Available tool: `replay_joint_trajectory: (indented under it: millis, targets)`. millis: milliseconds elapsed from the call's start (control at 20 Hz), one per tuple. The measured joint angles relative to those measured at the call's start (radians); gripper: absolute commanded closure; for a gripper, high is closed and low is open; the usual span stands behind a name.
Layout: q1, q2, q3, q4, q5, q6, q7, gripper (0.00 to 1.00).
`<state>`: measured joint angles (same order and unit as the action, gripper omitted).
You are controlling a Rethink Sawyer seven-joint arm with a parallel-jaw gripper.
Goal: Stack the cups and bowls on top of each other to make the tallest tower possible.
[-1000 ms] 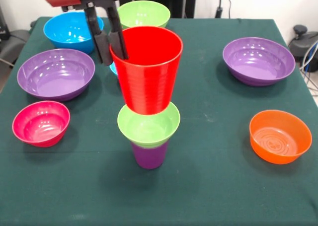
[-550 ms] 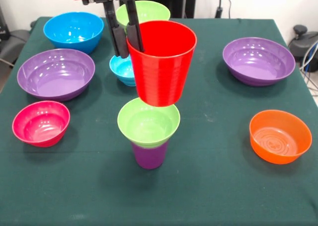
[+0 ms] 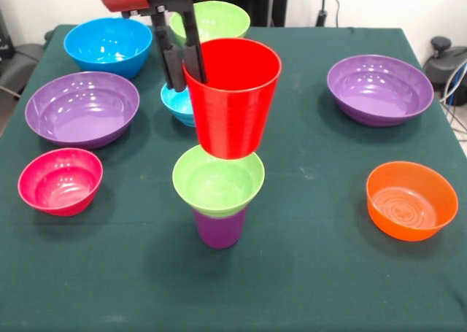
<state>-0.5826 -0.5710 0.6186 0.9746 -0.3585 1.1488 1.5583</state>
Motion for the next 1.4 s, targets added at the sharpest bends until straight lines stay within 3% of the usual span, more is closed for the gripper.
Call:
replay_joint_trajectory:
  millis: [850,1400]
  targets:
    - [-0.033,0.005,0.0,0.002,-0.011,-0.021,0.0,1.0]
    - [-0.033,0.007,0.0,0.018,-0.011,-0.084,0.0,1.0]
